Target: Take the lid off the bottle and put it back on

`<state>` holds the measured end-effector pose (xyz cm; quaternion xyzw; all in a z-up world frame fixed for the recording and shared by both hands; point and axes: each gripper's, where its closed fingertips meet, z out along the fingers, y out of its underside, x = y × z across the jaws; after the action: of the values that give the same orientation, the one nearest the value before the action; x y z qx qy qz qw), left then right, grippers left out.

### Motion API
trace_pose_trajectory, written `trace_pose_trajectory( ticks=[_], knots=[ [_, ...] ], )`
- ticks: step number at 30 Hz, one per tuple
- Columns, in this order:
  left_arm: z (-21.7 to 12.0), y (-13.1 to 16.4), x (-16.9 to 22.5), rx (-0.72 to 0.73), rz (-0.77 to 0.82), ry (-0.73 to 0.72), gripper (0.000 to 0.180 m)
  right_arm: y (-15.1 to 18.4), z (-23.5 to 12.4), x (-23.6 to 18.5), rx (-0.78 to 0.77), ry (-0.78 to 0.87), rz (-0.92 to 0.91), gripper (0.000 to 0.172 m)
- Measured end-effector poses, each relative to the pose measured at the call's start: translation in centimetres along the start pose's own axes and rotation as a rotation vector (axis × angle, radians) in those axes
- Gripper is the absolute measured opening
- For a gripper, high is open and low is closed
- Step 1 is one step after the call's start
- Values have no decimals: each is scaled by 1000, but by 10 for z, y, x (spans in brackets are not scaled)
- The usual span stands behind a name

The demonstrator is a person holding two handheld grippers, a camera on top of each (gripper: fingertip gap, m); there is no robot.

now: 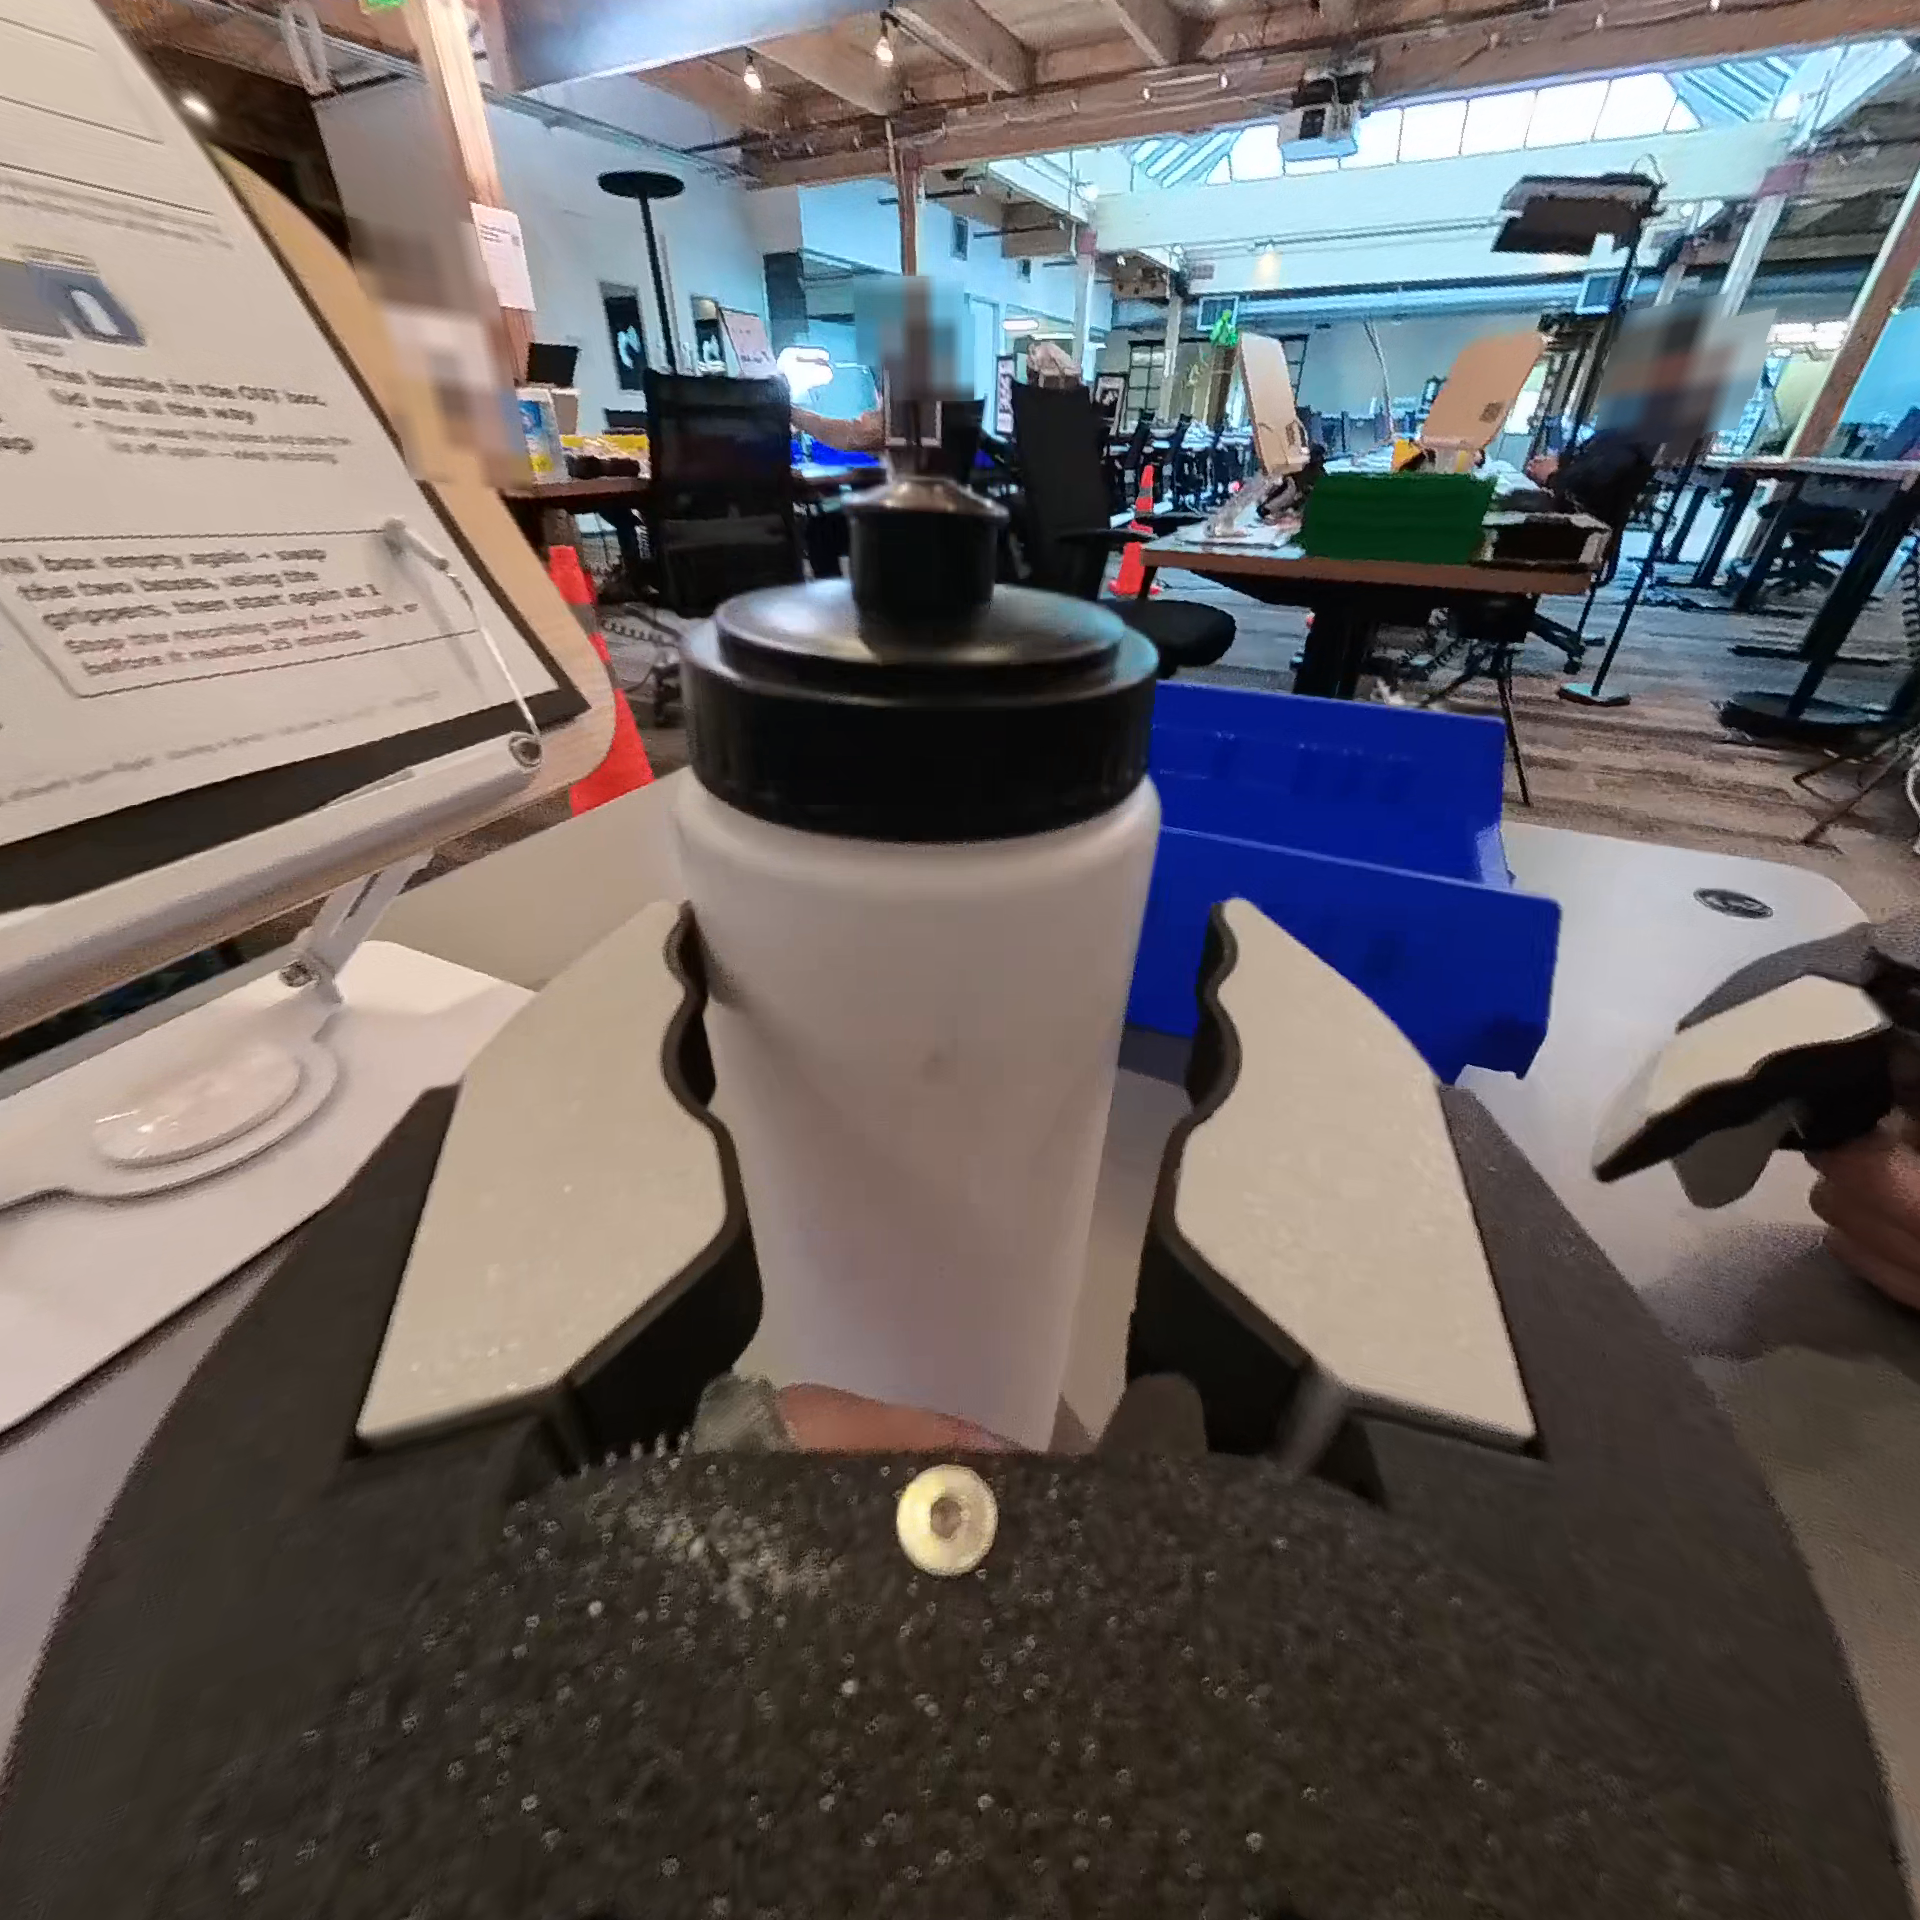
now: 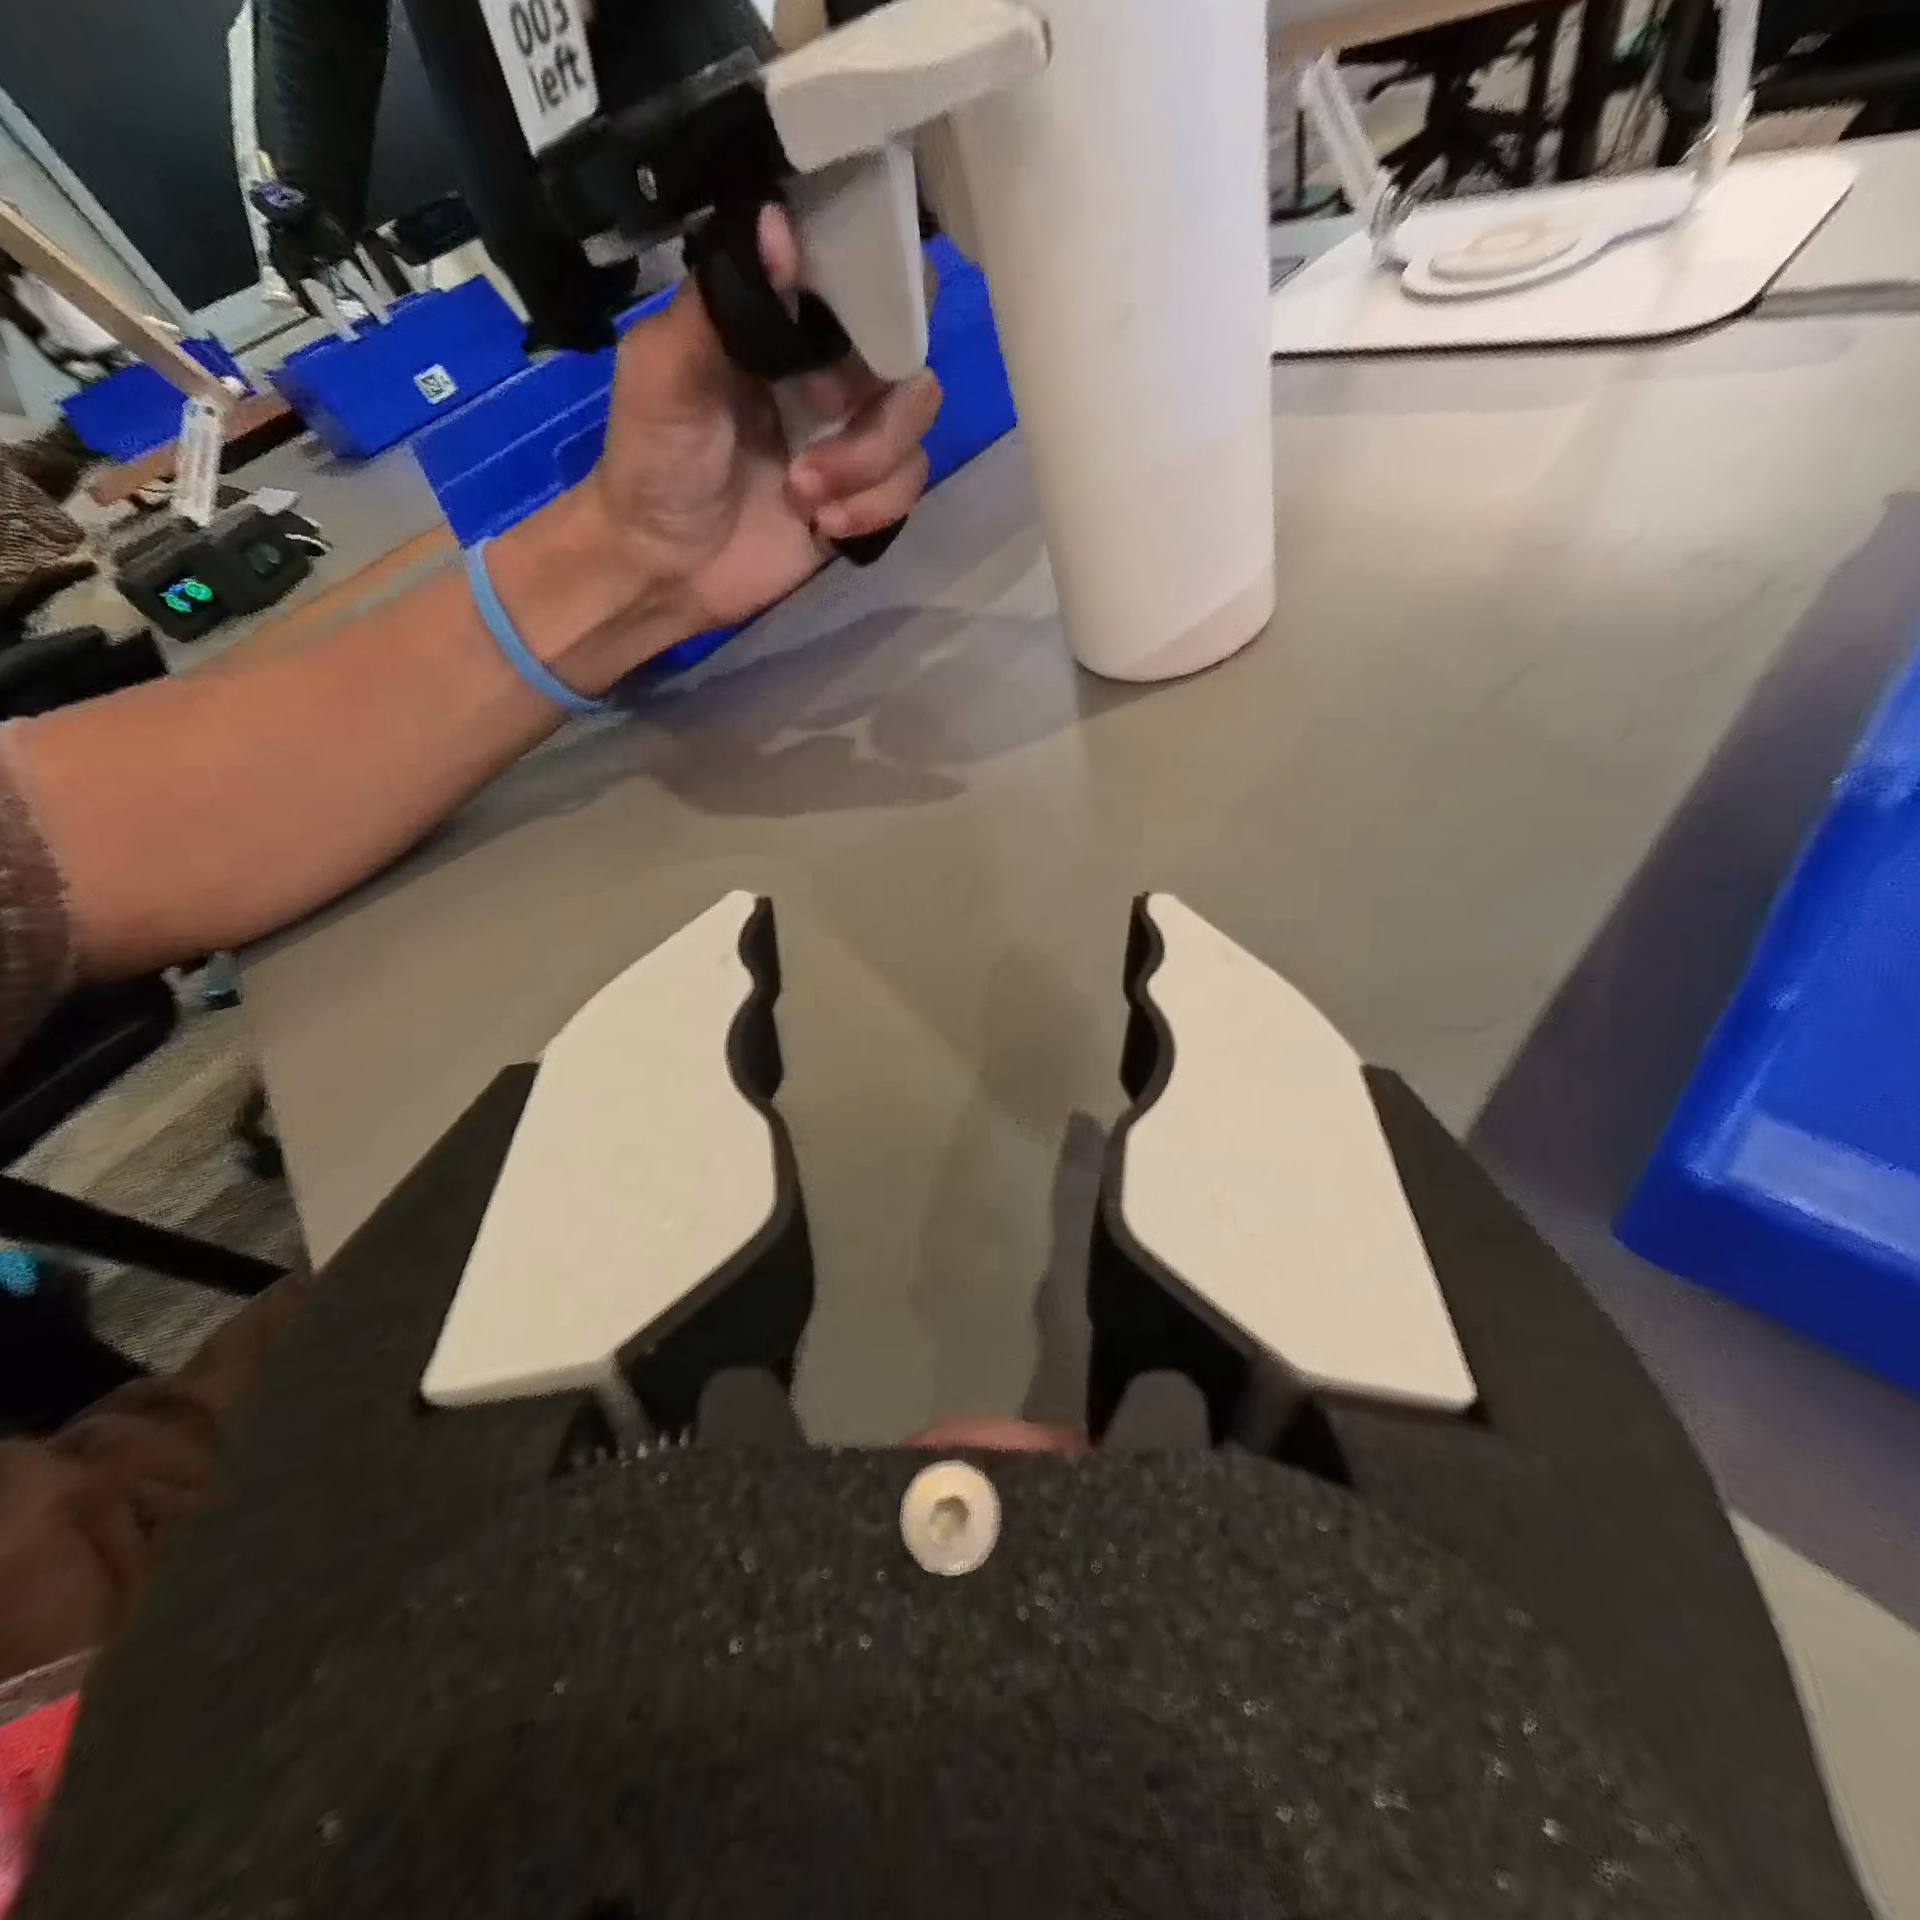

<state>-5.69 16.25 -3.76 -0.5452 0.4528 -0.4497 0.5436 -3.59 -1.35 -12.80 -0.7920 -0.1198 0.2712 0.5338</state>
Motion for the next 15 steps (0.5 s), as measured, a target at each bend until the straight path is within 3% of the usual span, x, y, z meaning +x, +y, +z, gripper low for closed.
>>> trace_pose_trajectory(
  ticks=[4, 9, 15],
  knots=[
    [7, -2, -3, -4, 6, 6, 80, -3, -2, -4, 30, -43, 30, 53],
    [11, -1, -7, -3, -8, 6, 80, -24, -12, -10, 159, -46, -89, 61],
    [11, -1, -3, 5, -2, 7, 80, -66, -6, -21, -52, -126, -327, 76]
  ],
)
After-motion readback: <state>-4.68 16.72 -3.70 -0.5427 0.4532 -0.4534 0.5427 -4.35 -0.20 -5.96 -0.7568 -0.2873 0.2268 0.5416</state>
